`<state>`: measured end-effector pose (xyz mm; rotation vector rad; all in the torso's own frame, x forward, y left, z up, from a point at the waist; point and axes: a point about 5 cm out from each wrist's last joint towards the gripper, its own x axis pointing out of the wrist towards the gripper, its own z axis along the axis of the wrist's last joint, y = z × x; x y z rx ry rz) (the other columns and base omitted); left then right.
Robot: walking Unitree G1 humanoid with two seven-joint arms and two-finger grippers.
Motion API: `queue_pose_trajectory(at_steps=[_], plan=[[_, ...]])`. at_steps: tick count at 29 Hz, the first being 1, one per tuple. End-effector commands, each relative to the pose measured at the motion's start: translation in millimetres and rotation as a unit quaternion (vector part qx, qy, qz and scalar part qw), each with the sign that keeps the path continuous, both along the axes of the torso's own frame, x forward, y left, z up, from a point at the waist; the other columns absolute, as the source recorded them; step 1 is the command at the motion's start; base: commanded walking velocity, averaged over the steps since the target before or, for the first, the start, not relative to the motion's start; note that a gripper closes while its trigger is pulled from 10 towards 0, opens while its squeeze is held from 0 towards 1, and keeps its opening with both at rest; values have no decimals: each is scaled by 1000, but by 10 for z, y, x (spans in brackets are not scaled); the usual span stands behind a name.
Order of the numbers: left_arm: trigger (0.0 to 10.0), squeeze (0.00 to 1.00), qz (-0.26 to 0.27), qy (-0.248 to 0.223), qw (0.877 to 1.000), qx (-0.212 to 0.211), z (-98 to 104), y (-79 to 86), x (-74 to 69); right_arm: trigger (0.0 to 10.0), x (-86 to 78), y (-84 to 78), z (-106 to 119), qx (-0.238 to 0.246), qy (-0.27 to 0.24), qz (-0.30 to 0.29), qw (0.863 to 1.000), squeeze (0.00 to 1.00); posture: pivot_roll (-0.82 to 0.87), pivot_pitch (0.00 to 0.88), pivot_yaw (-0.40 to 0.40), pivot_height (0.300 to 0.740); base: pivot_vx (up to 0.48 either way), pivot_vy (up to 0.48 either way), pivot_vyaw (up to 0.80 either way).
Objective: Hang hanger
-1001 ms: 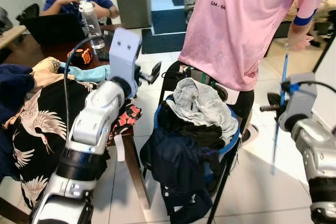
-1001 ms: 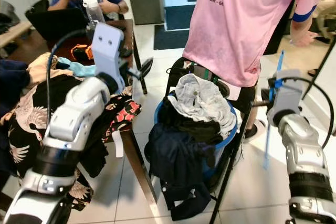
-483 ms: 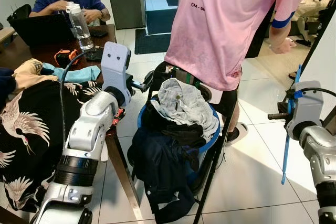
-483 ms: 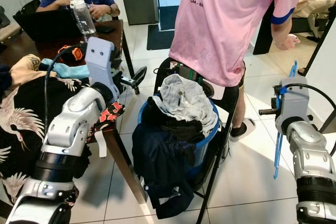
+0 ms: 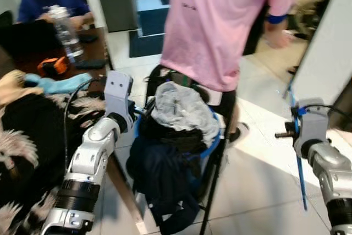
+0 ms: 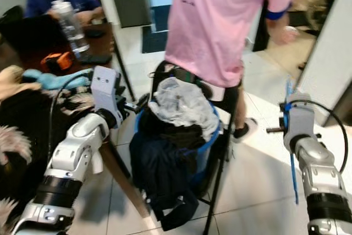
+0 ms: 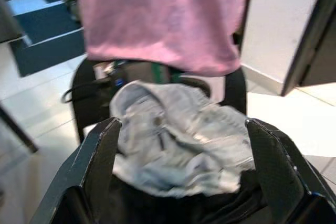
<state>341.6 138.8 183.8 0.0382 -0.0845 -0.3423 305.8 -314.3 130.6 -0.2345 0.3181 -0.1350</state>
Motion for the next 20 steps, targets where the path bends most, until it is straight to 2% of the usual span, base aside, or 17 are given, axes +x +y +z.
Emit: queue_pose_trajectory(at_steps=[1, 6, 8, 10, 11, 13, 14, 15, 16, 17, 18, 19, 20], plan=[[10000, 0, 10, 11, 1000, 4, -75, 53, 4, 10000, -6, 9, -59, 3, 14, -3, 1000, 0, -61, 0, 40, 740, 0, 0, 0], [10000, 0, 19, 17, 999, 19, -172, 55, 3, 10000, -86, -32, -252, 7, 47, -12, 999, 0, -61, 0, 35, 740, 0, 0, 0], [10000, 0, 19, 17, 999, 19, -172, 55, 3, 10000, -86, -32, -252, 7, 47, -12, 999, 0, -61, 0, 35, 740, 0, 0, 0], [10000, 0, 39, 24, 997, 55, -281, 124, -12, 10000, -177, -65, -424, 7, 75, -22, 997, 0, -63, 0, 39, 740, 0, 0, 0], [10000, 0, 39, 24, 997, 55, -281, 124, -12, 10000, -177, -65, -424, 7, 75, -22, 997, 0, -63, 0, 39, 740, 0, 0, 0], [10000, 0, 78, 6, 984, 161, -311, 330, -23, 10000, -351, -149, -654, 7, 112, -46, 993, 0, -55, 0, 41, 740, 0, 0, 0], [10000, 0, 89, -3, 977, 192, -295, 408, -22, 10000, -411, -178, -722, 8, 123, -55, 991, 0, -55, 0, 41, 740, 0, 0, 0], [10000, 0, 89, -3, 977, 192, -295, 408, -22, 10000, -411, -178, -722, 8, 123, -55, 991, 0, -55, 0, 41, 740, 0, 0, 0], [10000, 0, 107, -25, 967, 232, -205, 526, -10, 10000, -481, -204, -786, 4, 135, -60, 989, 0, -46, 0, 41, 740, 0, 0, 0], [10000, 0, 107, -25, 967, 232, -205, 526, -10, 10000, -481, -204, -786, 4, 135, -60, 989, 0, -46, 0, 41, 740, 0, 0, 0], [10000, 0, 126, -63, 954, 266, -5, 651, 14, 10000, -538, -212, -826, 3, 142, -63, 988, 0, -42, 0, 43, 740, 0, 0, 0], [10000, 0, 140, -133, 932, 306, 398, 755, 45, 10000, -610, -217, -876, 0, 153, -64, 986, 0, -37, 0, 45, 740, 0, 0, 0], [10000, 0, 140, -133, 932, 306, 398, 755, 45, 10000, -610, -217, -876, 0, 153, -64, 986, 0, -37, 0, 45, 740, 0, 0, 0]])
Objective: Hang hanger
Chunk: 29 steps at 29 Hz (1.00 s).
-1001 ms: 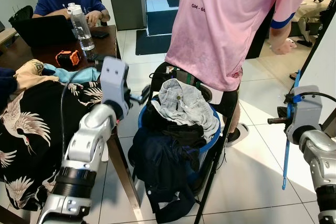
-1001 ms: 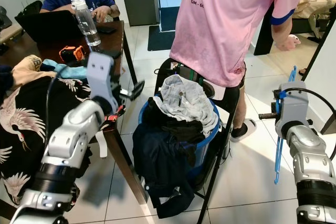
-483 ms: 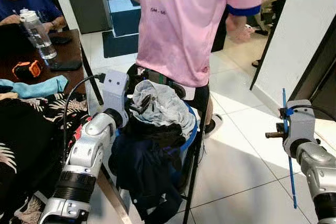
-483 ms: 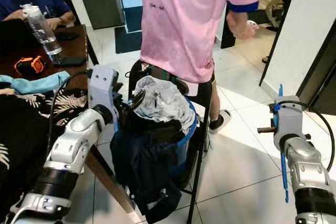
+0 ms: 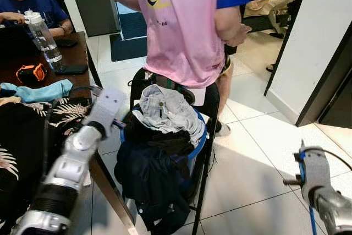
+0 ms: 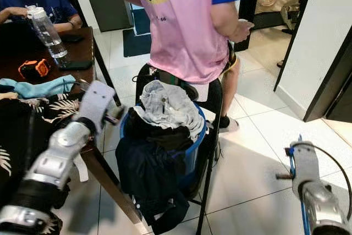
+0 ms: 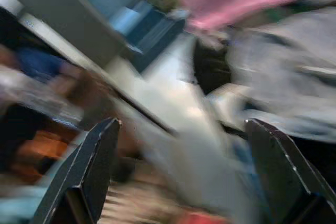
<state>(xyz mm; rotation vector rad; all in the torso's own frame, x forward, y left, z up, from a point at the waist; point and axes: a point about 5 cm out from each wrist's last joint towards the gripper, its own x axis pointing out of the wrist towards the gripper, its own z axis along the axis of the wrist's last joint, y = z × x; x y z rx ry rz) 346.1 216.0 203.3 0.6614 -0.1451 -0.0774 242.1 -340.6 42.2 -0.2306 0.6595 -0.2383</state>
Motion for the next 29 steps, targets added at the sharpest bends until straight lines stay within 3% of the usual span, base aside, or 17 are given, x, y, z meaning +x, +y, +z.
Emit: queue_pose_trajectory(at_steps=[1, 5, 8, 11, 13, 19, 22, 23, 25, 29], plan=[[10000, 0, -21, -65, 998, 18, 352, -39, 7, 10000, 16, 51, -8, -3, -4, 9, 1000, 0, -36, 0, 45, 740, 0, 0, 0], [10000, 0, -31, -74, 997, 10, 424, -63, 11, 10000, 14, 52, -20, -5, -1, 10, 1000, 0, -36, 0, 45, 740, 0, 0, 0], [10000, 0, -87, -97, 991, 15, 577, -276, -18, 10000, 15, 85, -61, -8, 4, 15, 1000, 0, -32, 0, 47, 740, 0, 0, 0], [10000, 0, -106, -101, 989, 25, 581, -364, -35, 10000, 12, 102, -83, -8, 8, 18, 1000, 0, -34, 0, 47, 740, 0, 0, 0], [10000, 0, -122, -92, 988, 28, 482, -468, -53, 10000, 6, 123, -118, -7, 11, 21, 1000, 0, -33, 0, 44, 740, 0, 0, 0], [10000, 0, -113, -70, 991, 19, 293, -458, -46, 10000, -18, 123, -151, -9, 14, 21, 1000, 0, -33, 0, 53, 740, 0, 0, 0], [10000, 0, -67, -18, 996, -56, -5, -331, -10, 10000, -42, 123, -177, -7, 17, 17, 1000, 0, -25, 0, 56, 740, 0, 0, 0], [10000, 0, -67, -18, 996, -56, -5, -331, -10, 10000, -42, 123, -177, -7, 17, 17, 1000, 0, -25, 0, 56, 740, 0, 0, 0], [10000, 0, -40, 19, 992, -118, -251, -290, -51, 10000, -44, 131, -185, -4, 15, 15, 1000, 0, -29, 0, 61, 740, 0, 0, 0], [10000, 0, -33, 30, 989, -140, -341, -306, -88, 10000, -42, 135, -185, -3, 14, 15, 1000, 0, -26, 0, 60, 740, 0, 0, 0]])
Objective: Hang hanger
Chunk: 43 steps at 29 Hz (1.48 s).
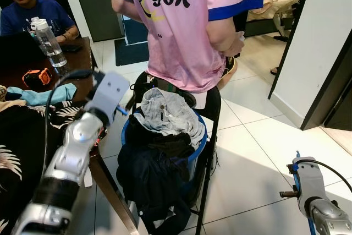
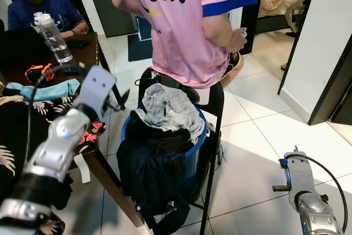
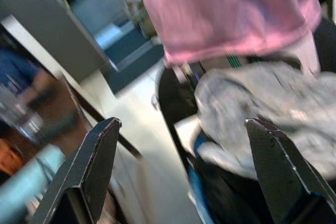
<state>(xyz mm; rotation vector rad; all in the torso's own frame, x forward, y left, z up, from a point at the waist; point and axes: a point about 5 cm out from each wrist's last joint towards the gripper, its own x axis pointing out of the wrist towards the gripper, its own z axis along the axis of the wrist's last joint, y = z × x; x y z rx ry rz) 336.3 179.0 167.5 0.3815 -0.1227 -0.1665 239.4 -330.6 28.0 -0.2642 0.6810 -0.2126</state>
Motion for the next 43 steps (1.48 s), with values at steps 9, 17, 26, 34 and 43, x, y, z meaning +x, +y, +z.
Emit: queue_pose_trajectory(at_steps=[9, 17, 26, 34, 43], plan=[[10000, 0, 21, 27, 999, -13, -270, -46, -176, 10000, 46, 23, -14, 5, -9, 3, 1000, 0, -18, 0, 39, 740, 0, 0, -83], [10000, 0, 29, 17, 999, -11, -219, 38, -91, 10000, 36, -3, -10, 3, -10, -3, 1000, 0, -30, 0, 40, 740, 0, 0, -761], [10000, 0, 56, 20, 998, -23, -232, 95, -91, 10000, 19, -34, -10, 1, -10, -3, 1000, 0, -36, 0, 35, 740, 0, 0, -490], [10000, 0, 89, 55, 992, -68, -382, 207, -100, 10000, 21, -46, -6, -1, -9, 0, 1000, 0, -40, 0, 31, 740, 0, 0, 0], [10000, 0, 71, 103, 981, -147, -461, 215, 31, 10000, 7, -58, 10, -6, -8, 2, 1000, 0, -70, 0, 31, 740, 0, 0, 0]])
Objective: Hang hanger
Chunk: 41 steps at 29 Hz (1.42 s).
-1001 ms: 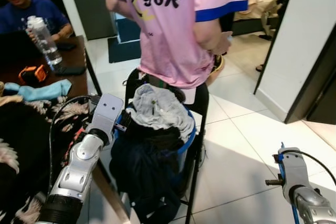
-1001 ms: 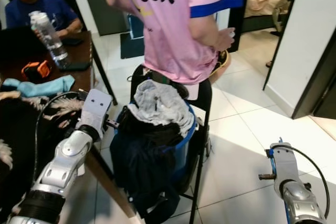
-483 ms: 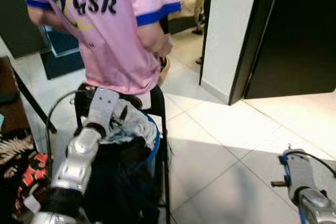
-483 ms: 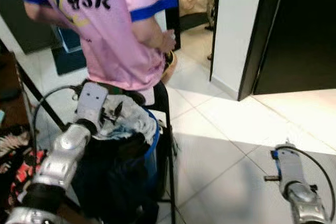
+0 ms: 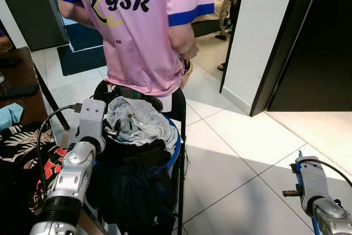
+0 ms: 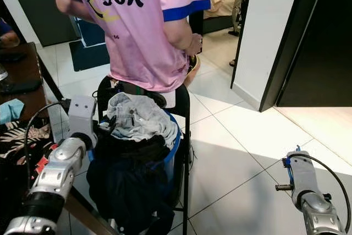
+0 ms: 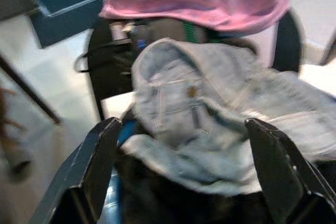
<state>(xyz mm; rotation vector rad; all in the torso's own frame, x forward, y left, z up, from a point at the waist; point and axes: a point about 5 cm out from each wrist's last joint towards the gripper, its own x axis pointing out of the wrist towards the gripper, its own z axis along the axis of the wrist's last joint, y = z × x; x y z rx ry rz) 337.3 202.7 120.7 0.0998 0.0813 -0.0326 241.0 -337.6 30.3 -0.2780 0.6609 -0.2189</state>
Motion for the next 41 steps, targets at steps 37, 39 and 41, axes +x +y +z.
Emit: queue_pose_trajectory(at_steps=[37, 39, 41], plan=[[10000, 0, -151, 38, 988, 23, 33, -196, 317, 10000, -575, -366, 158, -51, 67, 27, 996, 0, -196, 26, -49, 740, 0, 0, 0], [10000, 0, -158, 44, 986, 19, 30, -202, 331, 10000, -610, -386, 171, -53, 71, 27, 996, 0, -200, 29, -51, 740, 0, 0, 0], [10000, 0, -163, 48, 985, 17, 33, -207, 343, 10000, -636, -405, 184, -55, 74, 26, 995, 0, -202, 32, -53, 740, 0, 0, 0]])
